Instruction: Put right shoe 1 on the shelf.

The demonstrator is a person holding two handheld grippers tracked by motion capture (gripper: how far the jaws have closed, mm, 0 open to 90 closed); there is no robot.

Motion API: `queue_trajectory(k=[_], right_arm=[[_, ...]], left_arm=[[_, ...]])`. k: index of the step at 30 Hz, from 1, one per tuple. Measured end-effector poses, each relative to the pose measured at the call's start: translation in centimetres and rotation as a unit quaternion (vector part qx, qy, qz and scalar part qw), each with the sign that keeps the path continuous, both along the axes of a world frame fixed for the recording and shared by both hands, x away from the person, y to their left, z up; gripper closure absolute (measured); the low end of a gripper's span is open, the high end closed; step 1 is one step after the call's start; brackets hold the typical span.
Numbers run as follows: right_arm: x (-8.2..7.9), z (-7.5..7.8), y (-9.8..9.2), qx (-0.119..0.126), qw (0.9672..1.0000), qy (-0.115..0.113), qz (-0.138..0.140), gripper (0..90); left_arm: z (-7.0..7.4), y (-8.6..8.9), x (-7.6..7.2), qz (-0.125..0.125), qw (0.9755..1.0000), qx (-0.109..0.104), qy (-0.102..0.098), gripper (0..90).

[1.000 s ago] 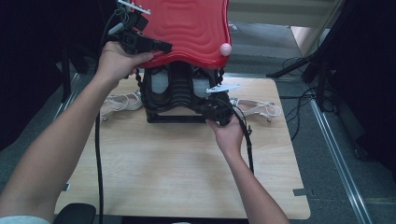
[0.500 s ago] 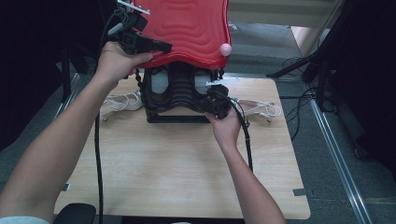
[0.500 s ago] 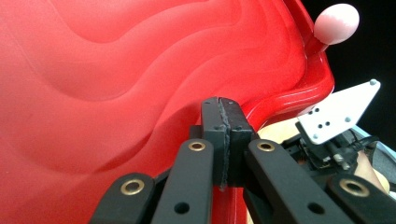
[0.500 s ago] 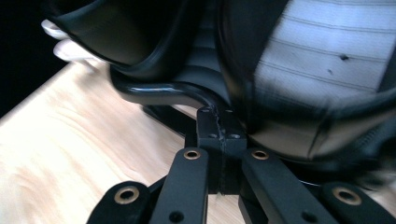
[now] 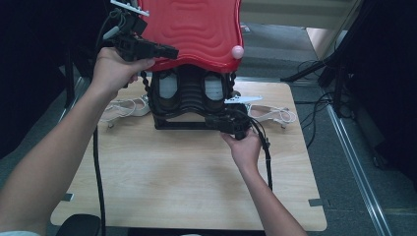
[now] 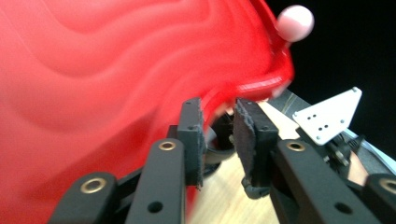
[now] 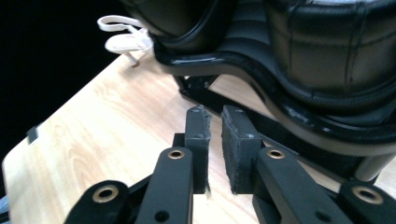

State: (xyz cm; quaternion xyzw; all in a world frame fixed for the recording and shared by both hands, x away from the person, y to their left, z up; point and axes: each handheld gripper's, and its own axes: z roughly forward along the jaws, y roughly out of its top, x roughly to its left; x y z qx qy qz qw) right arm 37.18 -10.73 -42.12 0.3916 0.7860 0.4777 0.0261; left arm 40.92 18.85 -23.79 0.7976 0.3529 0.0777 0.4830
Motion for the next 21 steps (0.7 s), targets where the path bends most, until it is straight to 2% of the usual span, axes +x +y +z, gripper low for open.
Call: queue_trajectory(k=[3,5,6,8,12,15,18,19,21], right_arm=[[-0.4,-0.2,-0.4,0.013,0.9998,0.006,0.014,70.5],[-0.8,-0.3,-0.7,0.012,0.9997,-0.001,0.021,67.1],[-1.0,-0.4,-0.8,0.011,0.9997,-0.004,0.020,66.3],[-1.4,-0.5,-1.0,0.013,0.9998,0.008,0.011,66.9],[-2.4,-0.9,-1.3,0.000,0.9998,0.002,0.020,67.8],[-3.0,-1.4,-1.8,0.001,0.9999,0.004,0.016,67.7],[-3.4,-1.9,-2.5,0.019,0.9996,0.021,0.003,77.1],[-3.5,-2.2,-2.8,0.033,0.9989,0.031,0.009,79.2],[-3.7,-2.6,-2.9,0.020,0.9992,0.032,0.008,77.9]], left_arm=[[-0.6,0.2,-1.0,-0.002,1.0000,-0.003,0.007,65.6],[-1.1,0.3,-1.6,-0.006,0.9999,-0.006,0.011,62.8],[-1.4,0.3,-2.0,-0.005,0.9999,0.000,0.009,61.1],[-2.1,0.3,-2.7,-0.007,0.9999,0.013,0.001,58.6],[-3.9,0.4,-3.7,-0.020,0.9998,0.004,0.010,56.0],[-5.2,0.4,-4.3,-0.028,0.9995,0.003,0.015,55.2],[-6.5,0.2,-4.8,-0.035,0.9992,-0.004,0.018,53.9],[-6.9,0.2,-5.0,-0.037,0.9991,-0.005,0.021,53.6],[-7.8,0.1,-5.3,-0.041,0.9989,-0.007,0.023,53.4]])
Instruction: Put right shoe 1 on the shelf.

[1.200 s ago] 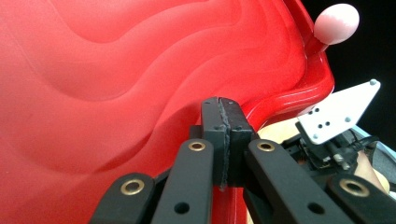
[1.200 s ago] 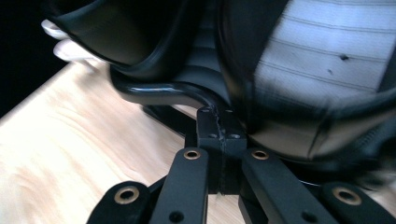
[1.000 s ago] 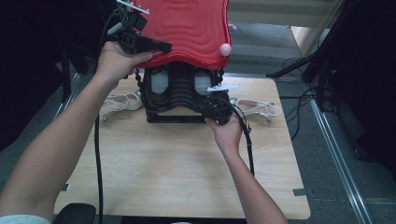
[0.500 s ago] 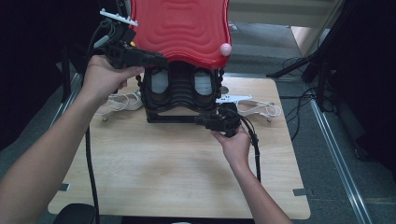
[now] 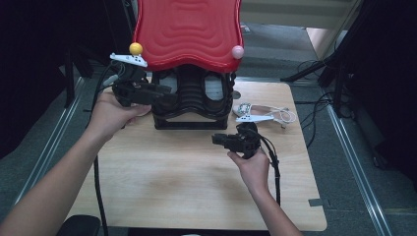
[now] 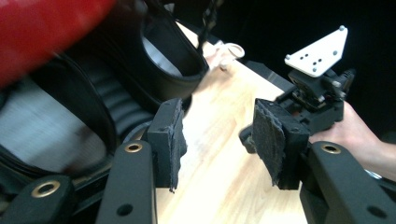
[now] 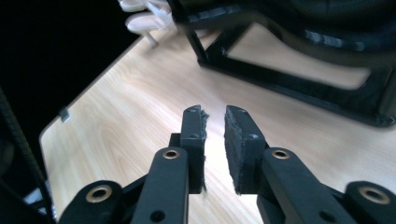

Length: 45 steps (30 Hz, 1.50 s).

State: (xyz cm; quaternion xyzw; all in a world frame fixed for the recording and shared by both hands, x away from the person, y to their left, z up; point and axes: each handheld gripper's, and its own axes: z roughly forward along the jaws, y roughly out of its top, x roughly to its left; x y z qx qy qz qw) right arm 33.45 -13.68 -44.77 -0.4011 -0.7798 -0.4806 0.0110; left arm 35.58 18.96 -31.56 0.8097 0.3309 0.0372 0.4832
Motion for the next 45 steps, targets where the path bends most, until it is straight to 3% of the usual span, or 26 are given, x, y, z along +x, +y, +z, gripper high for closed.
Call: queue_trajectory(k=[5,7,8,9,13,14,16,18,19,22,23,25,26,27,31,34,36,38,42,45], right_arm=[[-0.7,-0.5,-0.6,0.004,1.0000,0.001,-0.002,78.9],[-0.9,-0.6,-0.8,0.005,0.9999,-0.001,-0.010,71.2],[-1.1,-0.6,-0.8,-0.008,0.9998,-0.006,-0.017,67.8],[-1.3,-0.7,-0.8,-0.009,0.9997,-0.007,-0.020,68.6],[-1.6,-1.2,-0.8,0.005,0.9999,0.014,-0.004,68.8],[-1.6,-1.4,-0.7,0.004,0.9999,0.013,0.009,68.6],[-1.8,-1.6,-0.5,-0.006,0.9999,0.010,0.006,66.7],[-2.1,-1.9,-0.3,-0.024,0.9997,-0.006,0.007,65.5],[-2.1,-2.0,-0.3,-0.018,0.9997,-0.011,0.009,63.0],[-2.0,-2.4,-0.4,-0.012,0.9999,0.005,0.009,61.8],[-2.2,-2.4,-0.4,-0.021,0.9998,0.002,0.001,61.8],[-2.8,-2.4,-0.3,-0.046,0.9983,-0.029,-0.019,60.8],[-3.1,-2.3,-0.4,-0.056,0.9971,-0.047,-0.021,62.5],[-3.1,-2.3,-0.5,-0.055,0.9973,-0.048,-0.007,64.9],[-2.6,-2.0,-1.2,-0.034,0.9992,-0.014,0.015,63.8],[-2.3,-2.0,-2.0,-0.027,0.9994,-0.010,0.021,60.0],[-1.8,-2.4,-2.5,-0.010,0.9993,0.013,0.033,57.9],[-1.7,-2.5,-2.8,-0.007,0.9991,0.019,0.037,58.9],[-2.0,-2.4,-3.2,-0.032,0.9981,-0.023,0.048,61.9],[-2.2,-2.4,-3.7,-0.024,0.9984,-0.031,0.041,62.0]], left_arm=[[-2.4,0.1,-0.4,0.000,0.9998,-0.010,0.016,52.8],[-3.3,0.2,-0.4,0.002,0.9997,-0.011,0.022,52.5],[-3.7,0.2,-0.5,0.003,0.9996,-0.014,0.025,52.0],[-4.1,0.2,-0.6,0.003,0.9995,-0.017,0.028,52.1],[-5.7,0.4,-0.8,0.003,0.9993,-0.021,0.031,52.0],[-6.0,0.4,-0.8,0.002,0.9992,-0.021,0.033,51.8],[-6.7,0.5,-0.9,-0.001,0.9988,-0.029,0.040,50.9],[-7.5,0.5,-1.1,-0.004,0.9985,-0.021,0.050,51.2],[-7.8,0.6,-1.1,-0.003,0.9986,-0.016,0.051,50.9],[-9.0,0.7,-1.3,-0.007,0.9986,-0.013,0.052,50.3],[-9.4,0.8,-1.5,-0.006,0.9986,-0.010,0.051,50.3],[-10.0,1.0,-1.6,-0.006,0.9985,-0.011,0.053,50.4],[-10.3,1.1,-1.6,-0.007,0.9983,-0.010,0.056,50.5],[-10.6,1.3,-1.6,-0.005,0.9981,-0.009,0.060,50.5],[-11.9,2.1,-1.7,0.004,0.9975,-0.012,0.069,51.5],[-12.6,2.6,-1.8,0.010,0.9972,-0.015,0.073,52.0],[-13.1,2.9,-1.9,0.015,0.9968,-0.015,0.077,52.2],[-13.5,3.3,-2.0,0.020,0.9969,-0.009,0.076,52.4],[-13.9,4.2,-2.2,0.029,0.9968,-0.009,0.074,53.7],[-14.1,5.0,-2.4,0.032,0.9970,-0.009,0.071,55.6]])
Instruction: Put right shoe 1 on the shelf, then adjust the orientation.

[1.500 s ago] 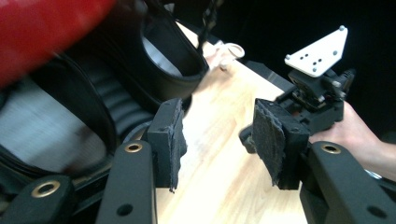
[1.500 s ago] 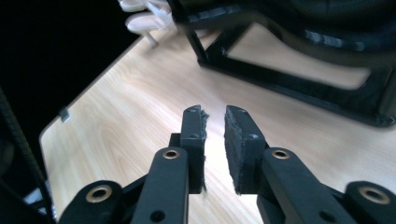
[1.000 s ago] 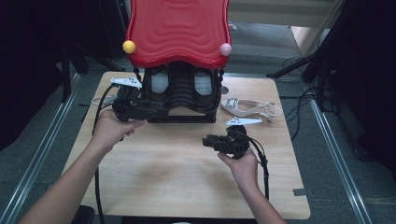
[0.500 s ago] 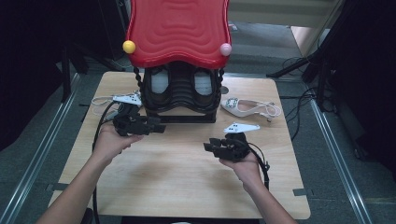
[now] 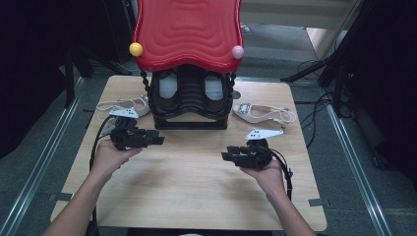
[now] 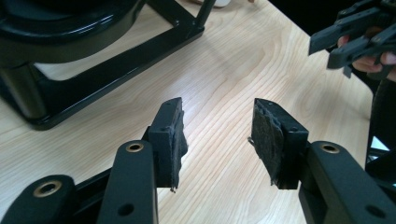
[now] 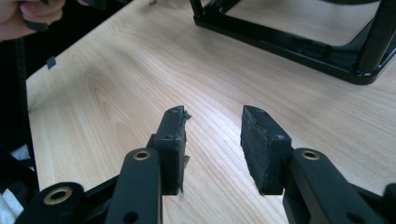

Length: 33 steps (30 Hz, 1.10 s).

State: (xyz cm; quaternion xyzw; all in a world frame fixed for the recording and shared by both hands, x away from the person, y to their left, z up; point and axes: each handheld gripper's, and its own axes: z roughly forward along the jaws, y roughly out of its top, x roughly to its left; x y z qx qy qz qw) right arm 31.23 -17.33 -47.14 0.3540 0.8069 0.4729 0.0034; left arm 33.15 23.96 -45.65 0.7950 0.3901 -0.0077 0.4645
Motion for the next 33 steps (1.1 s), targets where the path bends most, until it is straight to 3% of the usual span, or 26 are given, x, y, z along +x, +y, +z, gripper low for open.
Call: queue_trajectory(k=[3,5,9,12,18,22,28,33], right_arm=[[0.1,-0.3,-0.8,0.009,1.0000,0.000,0.003,60.9],[0.2,-0.4,-1.2,0.006,1.0000,-0.002,-0.001,58.0],[0.4,-0.4,-1.8,0.012,0.9998,0.013,-0.011,56.8],[0.4,-0.2,-1.9,0.007,0.9999,0.007,-0.013,57.1],[0.6,-0.2,-2.3,0.003,0.9998,0.010,-0.018,54.8],[0.8,-0.2,-2.6,0.013,0.9991,0.027,-0.029,56.6],[1.0,-0.4,-2.7,-0.002,0.9992,0.022,-0.034,53.6],[1.2,-0.5,-2.9,0.000,0.9992,0.023,-0.033,52.6]], left_arm=[[0.0,0.8,-0.1,0.005,1.0000,-0.004,0.006,62.1],[-0.1,1.2,-0.2,0.007,0.9999,0.007,0.001,68.7],[-0.2,2.1,-0.1,0.009,0.9999,0.009,0.002,80.8],[-0.1,2.6,-0.1,0.013,0.9999,0.003,-0.001,87.8],[-0.3,3.4,-0.1,0.012,0.9999,0.011,-0.001,90.0],[-0.4,4.2,0.1,0.018,0.9998,0.005,0.002,90.0],[-0.5,5.6,0.2,0.038,0.9993,0.002,0.000,90.0],[-0.8,7.0,0.4,0.056,0.9984,0.002,0.000,90.0]])
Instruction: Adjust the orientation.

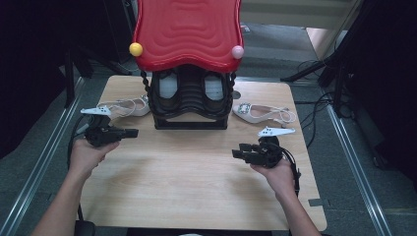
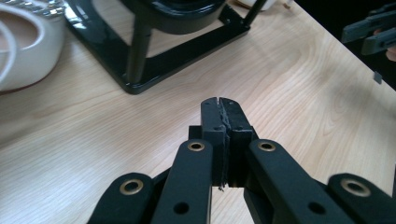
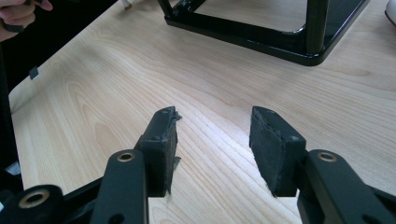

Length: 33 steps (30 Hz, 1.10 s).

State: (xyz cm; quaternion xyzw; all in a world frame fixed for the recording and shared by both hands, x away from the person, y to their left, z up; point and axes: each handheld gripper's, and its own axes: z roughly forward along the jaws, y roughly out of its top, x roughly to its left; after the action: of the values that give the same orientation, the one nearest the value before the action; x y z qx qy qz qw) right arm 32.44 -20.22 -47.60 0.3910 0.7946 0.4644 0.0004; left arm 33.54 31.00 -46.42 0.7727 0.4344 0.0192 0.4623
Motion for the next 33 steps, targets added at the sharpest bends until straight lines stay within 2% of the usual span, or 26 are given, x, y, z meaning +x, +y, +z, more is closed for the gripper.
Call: queue_trajectory(k=[2,8,14,20,23,27,28,30,31,33], right_arm=[[0.1,0.0,-0.1,0.009,0.9999,0.008,-0.002,52.6],[0.3,-0.1,0.1,0.003,1.0000,0.009,-0.002,52.8],[0.5,-0.3,0.5,-0.006,0.9999,0.010,0.006,52.2],[0.6,-0.4,0.7,-0.010,0.9998,0.013,0.010,51.8],[0.5,-0.4,0.8,-0.013,0.9998,0.012,0.012,51.4],[0.7,-0.4,0.7,-0.011,0.9998,0.013,0.011,50.8],[0.7,-0.5,0.7,-0.011,0.9998,0.015,0.011,50.7],[0.7,-0.5,0.8,-0.014,0.9997,0.016,0.010,50.8],[0.7,-0.5,0.8,-0.015,0.9997,0.016,0.011,50.8],[0.7,-0.5,0.9,-0.017,0.9997,0.014,0.011,50.8]], left_arm=[[-0.1,0.5,0.1,0.008,1.0000,0.002,0.001,90.0],[-0.5,2.3,0.0,0.030,0.9995,-0.008,0.003,90.0],[-0.9,4.0,0.1,0.055,0.9985,-0.001,0.002,90.0],[-1.3,5.7,1.2,0.073,0.9973,-0.001,0.007,90.0],[-1.3,6.5,1.7,0.091,0.9959,-0.001,0.008,90.0],[-0.5,7.8,2.5,0.105,0.9945,0.008,0.003,90.0],[-0.4,8.2,2.8,0.108,0.9941,0.004,0.005,90.0],[-0.4,9.0,3.4,0.116,0.9931,0.011,0.005,90.0],[-0.6,9.5,3.8,0.121,0.9925,0.013,0.011,90.0],[-0.8,10.1,4.3,0.127,0.9918,0.009,0.012,90.0]])
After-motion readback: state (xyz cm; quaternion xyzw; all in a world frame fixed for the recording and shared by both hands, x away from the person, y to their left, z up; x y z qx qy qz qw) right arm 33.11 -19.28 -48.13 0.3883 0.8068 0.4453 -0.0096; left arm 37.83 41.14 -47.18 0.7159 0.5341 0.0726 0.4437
